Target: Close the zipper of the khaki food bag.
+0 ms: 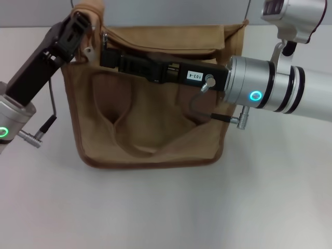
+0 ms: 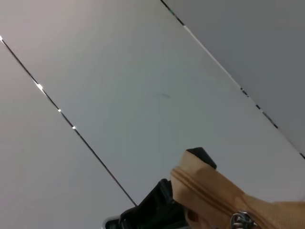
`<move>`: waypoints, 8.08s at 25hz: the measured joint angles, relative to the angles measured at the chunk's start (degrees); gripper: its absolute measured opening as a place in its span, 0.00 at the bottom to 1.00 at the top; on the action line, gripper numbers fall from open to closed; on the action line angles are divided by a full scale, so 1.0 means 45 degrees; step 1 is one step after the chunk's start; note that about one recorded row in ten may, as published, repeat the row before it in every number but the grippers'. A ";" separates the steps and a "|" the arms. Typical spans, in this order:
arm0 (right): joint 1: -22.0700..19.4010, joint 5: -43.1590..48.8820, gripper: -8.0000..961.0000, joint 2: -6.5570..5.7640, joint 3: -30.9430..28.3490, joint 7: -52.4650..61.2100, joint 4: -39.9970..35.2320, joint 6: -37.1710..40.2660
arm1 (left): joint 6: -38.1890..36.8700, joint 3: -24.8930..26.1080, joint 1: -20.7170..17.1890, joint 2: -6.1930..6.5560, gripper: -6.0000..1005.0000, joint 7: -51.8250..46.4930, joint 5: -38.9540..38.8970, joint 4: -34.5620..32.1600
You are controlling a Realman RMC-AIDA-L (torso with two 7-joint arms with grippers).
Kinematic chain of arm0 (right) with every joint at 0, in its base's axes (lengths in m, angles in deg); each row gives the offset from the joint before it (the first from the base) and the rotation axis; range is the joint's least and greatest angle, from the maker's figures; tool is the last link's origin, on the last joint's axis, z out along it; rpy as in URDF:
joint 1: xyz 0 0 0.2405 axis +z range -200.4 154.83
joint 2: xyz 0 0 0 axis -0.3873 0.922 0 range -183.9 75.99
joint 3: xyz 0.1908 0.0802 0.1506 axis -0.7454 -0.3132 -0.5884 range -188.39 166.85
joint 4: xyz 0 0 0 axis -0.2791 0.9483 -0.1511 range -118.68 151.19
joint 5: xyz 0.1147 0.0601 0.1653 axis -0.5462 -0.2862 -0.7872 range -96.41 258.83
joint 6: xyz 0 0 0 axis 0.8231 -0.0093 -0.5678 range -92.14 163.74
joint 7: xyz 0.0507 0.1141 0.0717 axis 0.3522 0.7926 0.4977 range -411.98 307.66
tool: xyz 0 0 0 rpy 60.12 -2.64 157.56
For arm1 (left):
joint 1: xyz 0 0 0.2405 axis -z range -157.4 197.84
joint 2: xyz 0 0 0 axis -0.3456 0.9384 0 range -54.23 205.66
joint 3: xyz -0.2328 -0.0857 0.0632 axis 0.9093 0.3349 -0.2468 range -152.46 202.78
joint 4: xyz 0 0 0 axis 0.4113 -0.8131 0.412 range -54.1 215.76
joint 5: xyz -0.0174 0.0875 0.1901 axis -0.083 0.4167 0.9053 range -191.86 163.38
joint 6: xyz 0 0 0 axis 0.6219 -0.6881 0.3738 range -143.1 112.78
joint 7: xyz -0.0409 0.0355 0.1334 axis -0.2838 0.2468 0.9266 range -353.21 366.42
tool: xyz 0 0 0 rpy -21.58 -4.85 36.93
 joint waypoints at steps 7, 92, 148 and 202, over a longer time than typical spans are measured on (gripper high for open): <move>0.0031 -0.0101 0.41 0.0000 -0.0050 -0.0322 0.0048 -0.0282 | 0.0038 -0.0009 0.0064 -0.0015 0.02 -0.0007 0.0027 0.0084; -0.0692 -0.0496 0.52 0.0001 -0.0006 -0.1722 -0.0275 0.0189 | 0.0154 0.0175 0.0185 -0.0044 0.02 0.0138 -0.0046 0.0698; -0.0213 -0.0552 0.24 0.0000 -0.0189 -0.1898 0.0331 -0.0423 | 0.0074 0.0158 0.0099 -0.0044 0.02 0.0301 0.0008 0.0876; -0.4578 -0.2092 0.17 -0.0073 -0.0490 -0.1605 -0.3135 0.1849 | 0.1333 0.1939 -0.1333 0.0068 0.03 0.1335 -0.0039 -0.0145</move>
